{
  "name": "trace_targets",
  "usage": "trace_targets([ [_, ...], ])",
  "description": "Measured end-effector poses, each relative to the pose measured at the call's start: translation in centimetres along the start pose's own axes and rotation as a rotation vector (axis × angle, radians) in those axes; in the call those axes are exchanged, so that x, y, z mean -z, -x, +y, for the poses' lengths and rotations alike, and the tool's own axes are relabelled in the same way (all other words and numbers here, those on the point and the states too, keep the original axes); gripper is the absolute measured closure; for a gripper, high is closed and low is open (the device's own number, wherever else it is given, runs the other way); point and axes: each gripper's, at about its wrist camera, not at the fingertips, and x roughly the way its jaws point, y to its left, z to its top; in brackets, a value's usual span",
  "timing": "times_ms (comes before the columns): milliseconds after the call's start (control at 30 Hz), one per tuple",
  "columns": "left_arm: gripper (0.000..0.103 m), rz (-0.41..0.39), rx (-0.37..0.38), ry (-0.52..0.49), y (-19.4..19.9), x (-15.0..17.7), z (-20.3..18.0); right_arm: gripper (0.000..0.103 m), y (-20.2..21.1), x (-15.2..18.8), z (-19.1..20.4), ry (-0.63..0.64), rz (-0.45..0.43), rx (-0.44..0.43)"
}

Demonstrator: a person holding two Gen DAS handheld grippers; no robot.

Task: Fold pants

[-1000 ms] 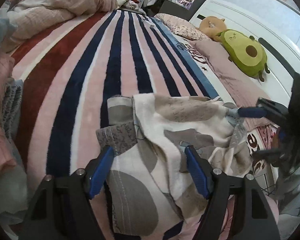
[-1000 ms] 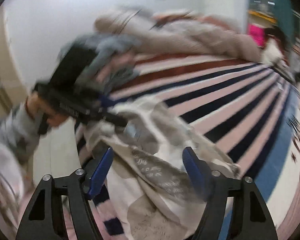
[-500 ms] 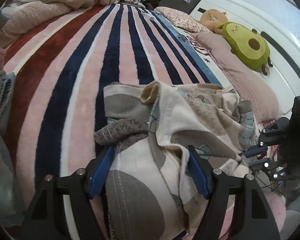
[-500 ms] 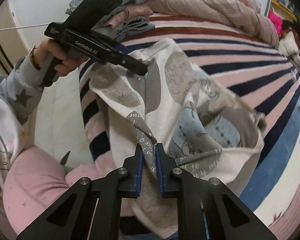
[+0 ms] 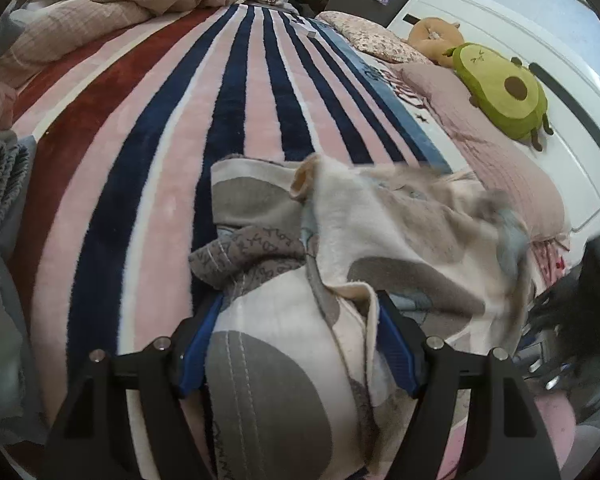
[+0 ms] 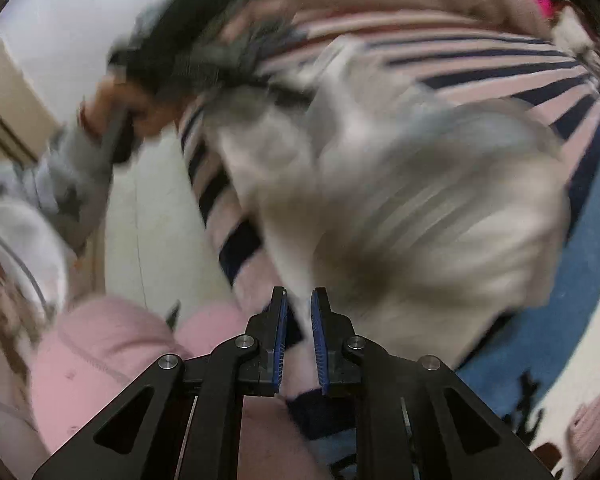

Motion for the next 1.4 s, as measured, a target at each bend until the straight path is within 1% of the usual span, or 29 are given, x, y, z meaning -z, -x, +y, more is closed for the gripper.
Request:
trace_targets([
  [67,0.033,-0.010,0.006,0.000,0.7,0.0,-0.1,0.094,0.7,-0.4,0.3,0.013,-0.036,-0.004],
  [167,0.033,-0.027,-0.001,-0.010,1.9,0.0,0.1,0.094,3.6,-1.5,-0.3,-0.010,-0.152,-0.029],
  [200,0.033,-0.031,0.002,-0.007,2.2,0.0,0.3,0.090,4.7,-2.0,-0.7,-0.016,-0.191,-0.023],
  [233,0.033,-0.037,0.008,-0.003,2.5,-0.1,0.4,0.084,5.6,-2.4,-1.2,-0.027,-0.226,-0.007],
  [267,0.033,-0.045,0.014,0.000,2.8,-0.1,0.5,0.081,6.4,-3.0,-1.7,-0.048,-0.263,0.022],
  [300,0.033,-0.049,0.013,-0.002,3.0,-0.1,0.4,0.077,7.1,-3.7,-2.6,-0.085,-0.310,0.070],
  [367,0.033,-0.058,0.006,-0.008,3.1,-0.2,0.3,0.072,7.4,-4.8,-3.8,-0.127,-0.351,0.175],
  [400,0.033,-0.060,0.000,-0.004,3.1,-0.2,0.3,0.065,7.2,-5.1,-4.0,-0.130,-0.350,0.241],
  [433,0.033,-0.059,-0.002,0.003,3.1,-0.2,0.4,0.057,6.6,-5.5,-4.4,-0.138,-0.330,0.373],
  [467,0.033,-0.056,0.001,0.008,3.0,-0.2,0.5,0.051,6.1,-5.5,-4.4,-0.145,-0.317,0.421],
  [500,0.032,-0.052,0.007,0.014,2.8,-0.1,0.6,0.037,5.6,-5.2,-4.9,-0.168,-0.294,0.455],
  [533,0.029,-0.048,0.009,0.017,2.6,-0.1,0.7,0.029,5.2,-4.7,-5.4,-0.211,-0.276,0.462],
  [600,0.024,-0.026,0.016,0.023,2.0,0.2,1.1,0.027,5.0,-3.1,-6.6,-0.307,-0.264,0.440],
  [633,0.024,-0.013,0.021,0.026,1.7,0.3,1.2,0.024,4.9,-2.3,-7.0,-0.351,-0.266,0.417],
  [700,0.024,0.009,0.045,0.042,0.9,0.5,1.5,0.022,4.7,-0.2,-8.1,-0.456,-0.280,0.338],
  [767,0.024,0.016,0.066,0.053,0.4,0.5,1.7,0.022,4.0,1.5,-9.4,-0.562,-0.298,0.208],
  [867,0.024,0.019,0.090,0.050,0.0,0.4,1.7,0.022,3.3,2.2,-10.4,-0.593,-0.313,0.130],
  [900,0.024,0.028,0.104,0.053,-0.4,0.4,1.6,0.028,2.9,2.3,-10.5,-0.596,-0.306,0.098],
  [933,0.028,0.032,0.122,0.057,-0.6,0.4,1.4,0.044,2.5,2.3,-10.7,-0.606,-0.303,0.052],
  [967,0.035,0.037,0.144,0.064,-0.9,0.4,1.2,0.050,2.0,2.3,-10.9,-0.622,-0.305,-0.034],
  [1000,0.046,0.048,0.162,0.070,-1.3,0.5,0.9,0.051,1.5,2.2,-10.9,-0.632,-0.302,-0.067],
  [1067,0.056,0.045,0.147,0.070,-1.6,0.4,0.3,0.059,1.0,2.0,-10.4,-0.617,-0.294,-0.036],
  [1100,0.065,0.037,0.141,0.069,-1.4,0.3,0.1,0.064,1.2,1.8,-10.2,-0.609,-0.298,-0.029],
  [1133,0.071,0.029,0.140,0.067,-1.1,0.2,0.0,0.069,1.5,1.6,-10.0,-0.608,-0.306,-0.031],
  [1200,0.078,-0.005,0.139,0.040,0.1,-0.2,-0.7,0.075,2.4,1.1,-9.6,-0.597,-0.330,-0.040],
  [1267,0.081,-0.040,0.143,0.009,1.7,-0.8,-1.4,0.078,3.7,0.5,-9.0,-0.570,-0.356,-0.039],
  [1300,0.082,-0.073,0.147,-0.011,3.1,-1.3,-1.9,0.079,4.4,-0.1,-8.7,-0.555,-0.369,-0.042],
  [1367,0.082,-0.121,0.143,-0.045,5.5,-2.3,-2.4,0.080,6.1,-1.6,-7.8,-0.523,-0.408,-0.064],
  [1400,0.083,-0.160,0.135,-0.067,7.5,-3.0,-2.6,0.080,7.1,-3.0,-7.1,-0.498,-0.427,-0.071],
])
